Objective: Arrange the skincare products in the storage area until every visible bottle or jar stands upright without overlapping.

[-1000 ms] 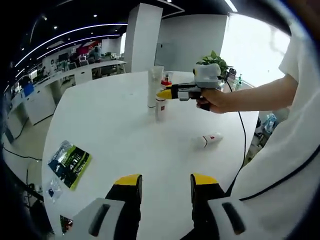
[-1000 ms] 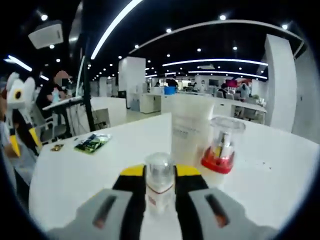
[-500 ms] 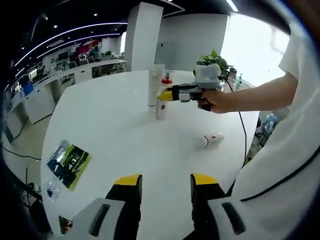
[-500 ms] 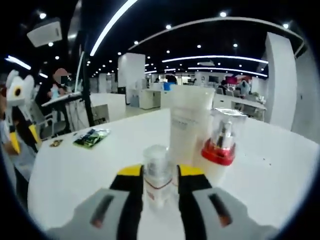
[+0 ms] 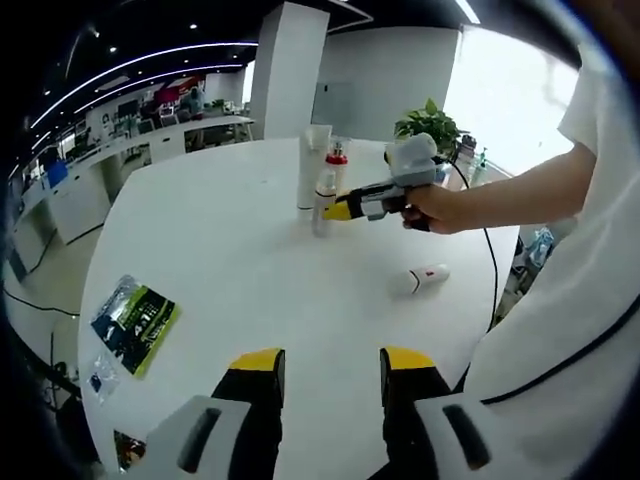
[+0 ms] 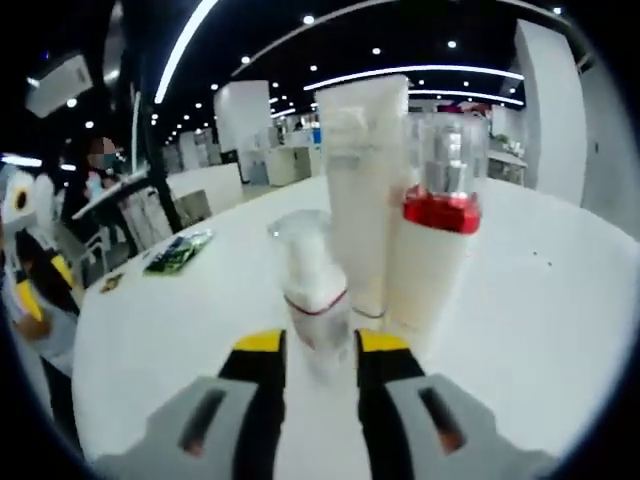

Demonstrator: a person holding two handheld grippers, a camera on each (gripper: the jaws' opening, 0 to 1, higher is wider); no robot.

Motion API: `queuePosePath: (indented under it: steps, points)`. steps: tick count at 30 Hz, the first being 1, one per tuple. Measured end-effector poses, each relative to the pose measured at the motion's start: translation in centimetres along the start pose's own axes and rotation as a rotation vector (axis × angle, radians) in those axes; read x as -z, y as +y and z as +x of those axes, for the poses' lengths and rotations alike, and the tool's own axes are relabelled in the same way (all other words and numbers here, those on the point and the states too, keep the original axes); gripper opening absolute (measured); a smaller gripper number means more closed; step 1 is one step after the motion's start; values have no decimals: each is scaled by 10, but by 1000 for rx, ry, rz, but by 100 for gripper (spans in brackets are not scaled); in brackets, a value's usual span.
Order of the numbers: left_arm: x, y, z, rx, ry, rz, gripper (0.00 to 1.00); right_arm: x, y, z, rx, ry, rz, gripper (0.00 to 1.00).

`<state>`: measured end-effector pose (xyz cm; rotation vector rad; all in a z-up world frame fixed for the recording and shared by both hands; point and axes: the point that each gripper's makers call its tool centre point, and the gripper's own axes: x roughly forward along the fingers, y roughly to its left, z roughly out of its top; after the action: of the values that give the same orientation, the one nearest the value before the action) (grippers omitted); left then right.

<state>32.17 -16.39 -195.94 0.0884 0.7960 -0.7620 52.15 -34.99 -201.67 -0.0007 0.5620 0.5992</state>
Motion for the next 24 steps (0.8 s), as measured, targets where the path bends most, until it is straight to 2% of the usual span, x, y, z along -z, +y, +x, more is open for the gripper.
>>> queuePosePath:
  steps: [2,3,5,11,15,20,24]
  points:
    - [0,0,0,0,0,-2,39,5,-2,2,21,31,15,27]
    - [1,-1,0,-1,2,-6,39,7,-5,5,44,40,63,28]
    - [2,-1,1,-1,4,-7,39,5,-7,8,62,31,78,29]
    - [4,-1,0,-8,12,-3,38,-5,-2,9,96,19,56,29]
    - [5,-1,0,-11,12,-10,38,-4,-8,9,139,21,52,28]
    - [6,-2,0,-12,14,-11,38,-6,-9,9,143,17,22,22]
    - [8,-2,-1,-12,17,-12,38,-6,-10,10,145,12,30,22]
